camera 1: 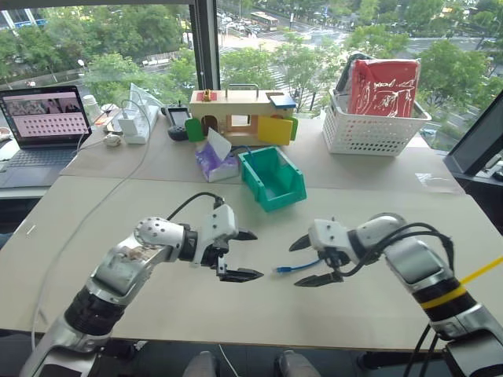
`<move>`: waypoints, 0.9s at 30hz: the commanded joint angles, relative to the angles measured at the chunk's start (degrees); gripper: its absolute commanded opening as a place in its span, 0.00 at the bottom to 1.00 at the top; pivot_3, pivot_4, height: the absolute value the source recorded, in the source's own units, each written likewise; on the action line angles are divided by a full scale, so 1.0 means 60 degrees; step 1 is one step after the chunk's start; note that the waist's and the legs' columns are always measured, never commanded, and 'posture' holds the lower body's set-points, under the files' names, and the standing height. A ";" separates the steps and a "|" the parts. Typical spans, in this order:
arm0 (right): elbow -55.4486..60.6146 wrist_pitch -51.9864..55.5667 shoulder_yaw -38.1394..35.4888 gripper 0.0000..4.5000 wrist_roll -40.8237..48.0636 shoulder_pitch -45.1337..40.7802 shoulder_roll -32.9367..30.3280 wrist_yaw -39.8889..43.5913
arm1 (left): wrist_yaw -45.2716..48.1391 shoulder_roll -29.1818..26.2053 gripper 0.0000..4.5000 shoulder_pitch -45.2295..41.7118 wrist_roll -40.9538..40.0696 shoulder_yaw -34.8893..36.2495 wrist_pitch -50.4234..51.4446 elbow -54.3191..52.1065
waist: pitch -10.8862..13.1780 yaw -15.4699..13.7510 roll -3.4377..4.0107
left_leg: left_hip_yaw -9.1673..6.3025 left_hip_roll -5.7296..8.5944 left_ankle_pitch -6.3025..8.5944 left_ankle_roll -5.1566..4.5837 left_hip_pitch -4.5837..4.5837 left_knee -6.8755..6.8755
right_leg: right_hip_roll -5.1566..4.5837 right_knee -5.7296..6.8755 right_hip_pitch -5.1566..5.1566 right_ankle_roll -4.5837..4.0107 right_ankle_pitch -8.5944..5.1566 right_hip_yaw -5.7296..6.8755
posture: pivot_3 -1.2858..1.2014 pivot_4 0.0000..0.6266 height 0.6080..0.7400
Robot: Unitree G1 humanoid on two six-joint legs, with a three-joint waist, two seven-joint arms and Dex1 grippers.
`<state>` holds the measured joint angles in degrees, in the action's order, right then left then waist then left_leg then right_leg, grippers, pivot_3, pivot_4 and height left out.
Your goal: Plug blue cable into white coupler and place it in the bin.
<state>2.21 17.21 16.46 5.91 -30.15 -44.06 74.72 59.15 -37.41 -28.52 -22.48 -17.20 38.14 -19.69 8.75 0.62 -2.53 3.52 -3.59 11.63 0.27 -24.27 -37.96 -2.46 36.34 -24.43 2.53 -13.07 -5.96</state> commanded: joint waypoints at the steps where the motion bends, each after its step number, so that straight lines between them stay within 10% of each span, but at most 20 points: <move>1: 0.1147 0.1183 -0.0946 0.98 0.0422 0.0548 -0.0675 -0.0352 | -0.0607 0.0488 1.00 -0.0203 0.0385 -0.0692 0.0535 -0.0270 | 0.0000 -0.0001 0.0000 | -0.0001 0.0001 0.0000 0.0000 -0.0001 -0.0001 | -0.0001 -0.0002 0.0000 0.0000 0.0000 0.0001 | 0.52 0.24 0.84; 21: 0.6439 0.7357 -0.7361 0.98 0.5058 0.4625 -0.1764 -0.2498 | -0.0569 0.1755 1.00 -0.0911 0.2116 -0.2688 0.0452 0.2010 | -0.0003 0.0008 0.0003 | -0.0048 0.0023 -0.0001 -0.0002 0.0008 -0.0019 | -0.0006 -0.0001 0.0030 0.0060 -0.0035 0.0012 | 0.52 0.24 0.84; 27: 0.6685 0.8145 -0.8322 1.00 0.6313 0.4438 -0.1983 -0.2998 | -0.0470 0.1816 0.60 -0.0986 0.2203 -0.2651 0.0911 0.2102 | -0.0004 0.0010 0.0002 | -0.0060 0.0024 -0.0001 -0.0002 0.0002 -0.0019 | -0.0008 -0.0009 0.0034 0.0060 -0.0035 0.0023 | 0.52 0.24 0.84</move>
<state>41.03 64.42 -29.75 40.47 -2.08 -54.82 57.74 55.19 -26.54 -34.25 -9.20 -32.23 41.95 -7.38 8.73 0.68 -2.52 3.15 -3.44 11.63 0.26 -24.27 -38.07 -2.51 36.29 -24.23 2.89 -13.28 -5.81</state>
